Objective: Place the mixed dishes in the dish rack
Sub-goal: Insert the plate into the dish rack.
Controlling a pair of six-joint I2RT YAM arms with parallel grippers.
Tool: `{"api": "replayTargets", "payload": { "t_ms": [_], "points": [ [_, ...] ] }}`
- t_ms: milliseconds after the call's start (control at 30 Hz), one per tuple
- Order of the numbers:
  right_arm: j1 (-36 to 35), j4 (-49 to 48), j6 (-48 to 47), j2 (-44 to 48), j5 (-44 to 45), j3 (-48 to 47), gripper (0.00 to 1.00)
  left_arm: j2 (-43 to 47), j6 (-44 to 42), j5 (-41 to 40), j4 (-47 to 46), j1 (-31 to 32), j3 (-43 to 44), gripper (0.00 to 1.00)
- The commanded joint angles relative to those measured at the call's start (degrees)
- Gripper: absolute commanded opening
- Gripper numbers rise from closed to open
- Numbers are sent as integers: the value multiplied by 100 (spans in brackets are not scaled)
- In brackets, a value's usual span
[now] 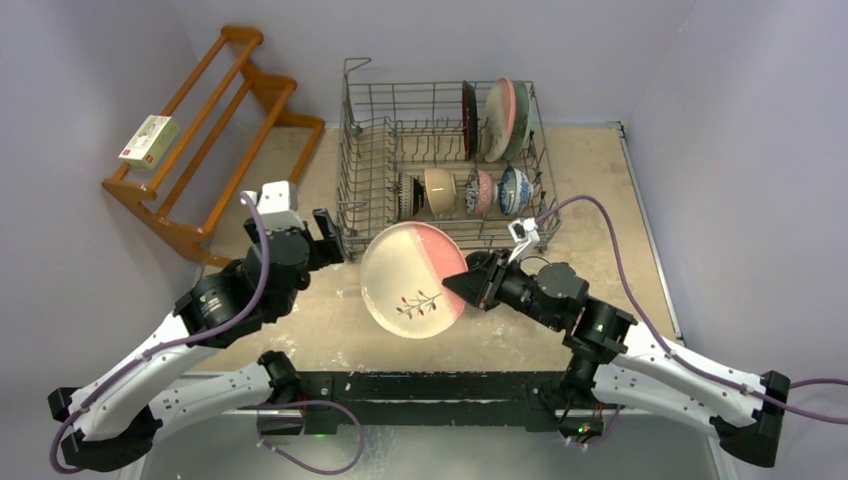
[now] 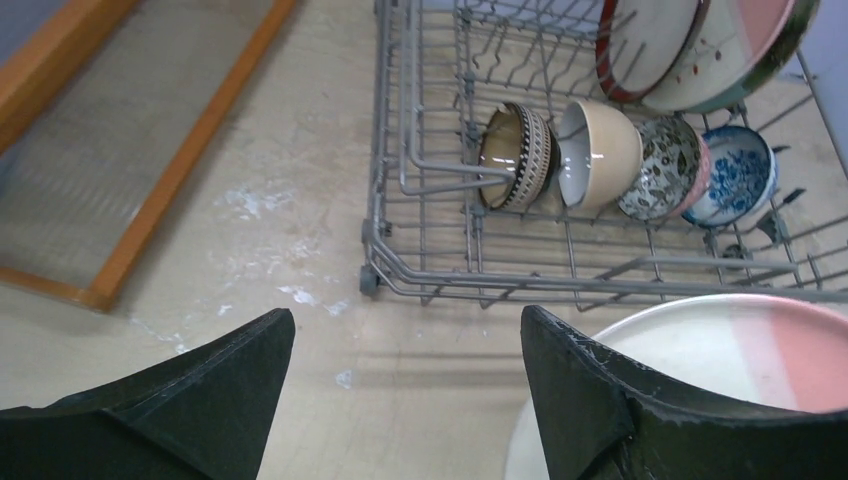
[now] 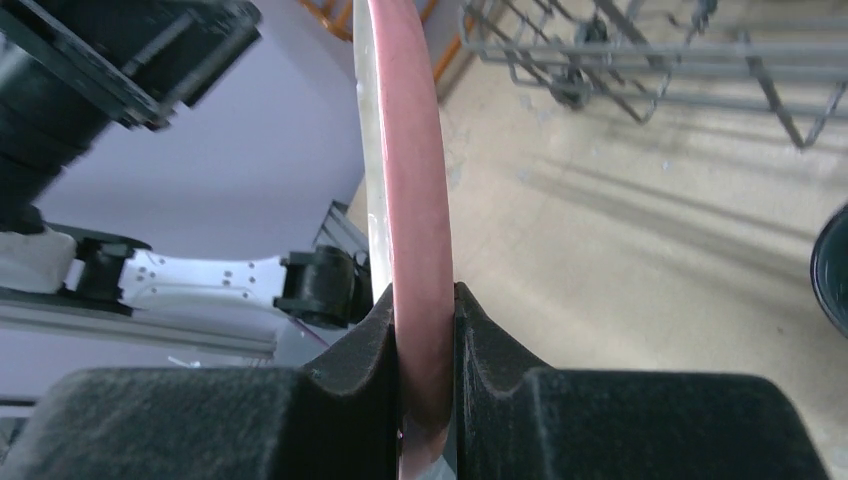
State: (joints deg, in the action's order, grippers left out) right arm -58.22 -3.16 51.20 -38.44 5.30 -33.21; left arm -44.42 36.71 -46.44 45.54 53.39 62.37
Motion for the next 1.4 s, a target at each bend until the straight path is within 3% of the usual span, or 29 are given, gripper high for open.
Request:
{"api": "replayTargets", "payload": {
  "t_ms": [0,267,833,1067,1367],
  "points": [
    [-27,-759,-322,-93,499,-1163,0,246,-250,-836,-104,14,7,81],
    [-22,-500,-948,-949,1521,-2580,0,836,-475,-1296,-777,14,-632,81],
    [172,-960,-2857,-3112,3674,-4942,0,841,-411,-1231,-663,-49,-814,81],
    [938,-1176,-3180,-3909,3424,-5570,0,864,-514,-964,-777,-267,-865,81],
    [1337,-1677,-4256,-5261,4043,-6401,0,905,-732,-650,-958,-524,-941,81]
  ]
}}
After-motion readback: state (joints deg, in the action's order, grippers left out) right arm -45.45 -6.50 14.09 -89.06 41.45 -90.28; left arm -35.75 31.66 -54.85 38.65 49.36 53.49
